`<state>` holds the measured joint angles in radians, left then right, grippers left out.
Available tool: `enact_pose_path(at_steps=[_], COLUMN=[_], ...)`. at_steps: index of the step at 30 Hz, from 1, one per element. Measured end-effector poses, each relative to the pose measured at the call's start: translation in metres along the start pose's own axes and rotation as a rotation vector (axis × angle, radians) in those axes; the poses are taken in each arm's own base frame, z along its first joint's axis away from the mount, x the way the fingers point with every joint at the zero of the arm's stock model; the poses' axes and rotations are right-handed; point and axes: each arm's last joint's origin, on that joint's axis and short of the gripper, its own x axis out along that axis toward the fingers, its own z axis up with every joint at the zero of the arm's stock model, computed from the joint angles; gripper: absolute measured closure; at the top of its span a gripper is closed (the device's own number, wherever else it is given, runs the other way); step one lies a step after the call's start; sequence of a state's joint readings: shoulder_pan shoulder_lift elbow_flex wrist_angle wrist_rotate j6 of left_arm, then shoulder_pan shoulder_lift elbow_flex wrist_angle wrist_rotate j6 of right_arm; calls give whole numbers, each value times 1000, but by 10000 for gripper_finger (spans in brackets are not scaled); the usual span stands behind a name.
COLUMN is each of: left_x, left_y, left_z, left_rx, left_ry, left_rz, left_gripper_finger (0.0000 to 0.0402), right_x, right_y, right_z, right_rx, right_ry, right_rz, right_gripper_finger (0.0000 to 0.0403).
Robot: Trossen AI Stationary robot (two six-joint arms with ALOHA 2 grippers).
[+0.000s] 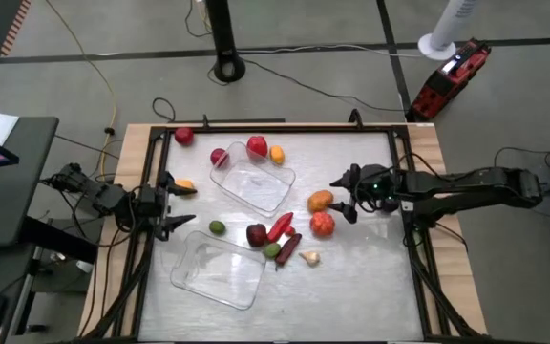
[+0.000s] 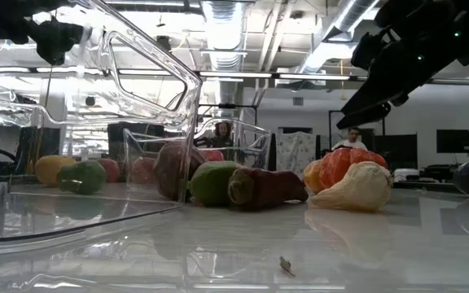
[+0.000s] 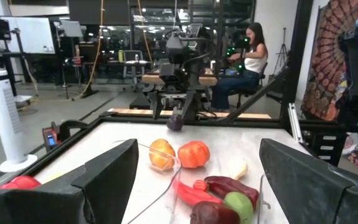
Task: Sort produce into baskets
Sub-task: Put the orange pumpkin into the bottom transparent bin
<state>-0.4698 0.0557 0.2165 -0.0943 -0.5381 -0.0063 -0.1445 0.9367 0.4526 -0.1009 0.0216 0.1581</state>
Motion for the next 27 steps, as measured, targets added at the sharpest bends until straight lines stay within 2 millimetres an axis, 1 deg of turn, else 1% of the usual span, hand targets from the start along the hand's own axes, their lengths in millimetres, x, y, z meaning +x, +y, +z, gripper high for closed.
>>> enact_pose_path(at_steps=[5,10,18,27], left_x=[0,0,0,0], left_y=[0,0,-1,-2], left_z=[0,2,4,5], left_rx=[-2,-13,-28,-43], left_ry=[-2,-18,-40,-47], left_rz=[-1,-13,-38,-74], left_gripper_finger=[79,79,79,79], right_x=[5,13,20,35], right_y=[8,20,38,49], right_z=[-4,-9,-18,-26], right_rx=[-49,-97,-156,-186], right_ry=[21,53,101,130], right_rz=[-42,5,71,100], right_gripper_finger=[10,10,11,21])
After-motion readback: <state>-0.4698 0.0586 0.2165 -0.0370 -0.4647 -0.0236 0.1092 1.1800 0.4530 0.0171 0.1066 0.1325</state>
